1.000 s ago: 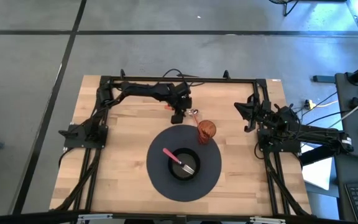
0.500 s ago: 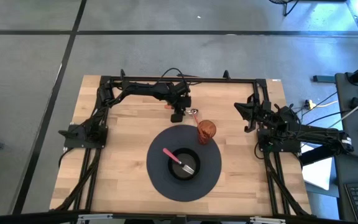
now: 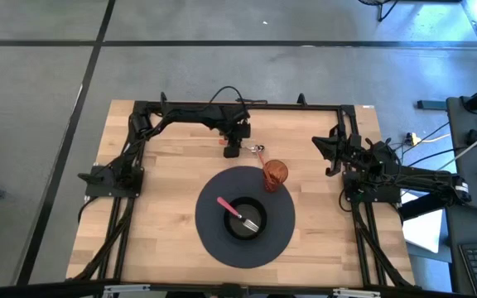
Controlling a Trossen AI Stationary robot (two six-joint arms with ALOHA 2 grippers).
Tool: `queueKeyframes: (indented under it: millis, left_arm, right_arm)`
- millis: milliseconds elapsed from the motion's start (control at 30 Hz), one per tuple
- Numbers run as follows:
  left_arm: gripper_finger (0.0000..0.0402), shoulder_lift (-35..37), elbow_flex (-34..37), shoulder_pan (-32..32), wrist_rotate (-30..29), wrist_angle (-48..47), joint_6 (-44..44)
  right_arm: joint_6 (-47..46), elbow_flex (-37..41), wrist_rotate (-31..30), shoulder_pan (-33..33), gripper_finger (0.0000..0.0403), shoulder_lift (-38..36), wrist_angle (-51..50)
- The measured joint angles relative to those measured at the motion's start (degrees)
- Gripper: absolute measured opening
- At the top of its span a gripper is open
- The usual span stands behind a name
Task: Pick & Place Utensil
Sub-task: Put the orange spoon into the black bowl on the blue mat
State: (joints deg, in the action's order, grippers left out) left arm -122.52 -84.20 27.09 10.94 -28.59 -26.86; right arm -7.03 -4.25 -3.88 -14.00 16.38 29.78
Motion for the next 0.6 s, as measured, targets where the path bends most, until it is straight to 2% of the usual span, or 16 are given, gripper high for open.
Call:
queueKeyframes:
  millis: [167,433,600]
  left_arm:
    - [0.0128,0.00,-0.07,-0.21,-0.71,-1.31,0.03]
    - [0.0014,0.14,-0.19,-0.69,-2.26,-6.12,2.09]
    - [0.0010,0.07,-0.17,-0.58,-2.71,-11.31,2.43]
  right_arm:
    - [-0.02,0.00,0.00,0.00,0.0023,0.00,0.04]
    - [-0.09,0.00,0.00,0.00,0.0023,-0.02,0.24]
    - [-0.13,0.00,0.02,0.00,0.0023,-0.02,0.22]
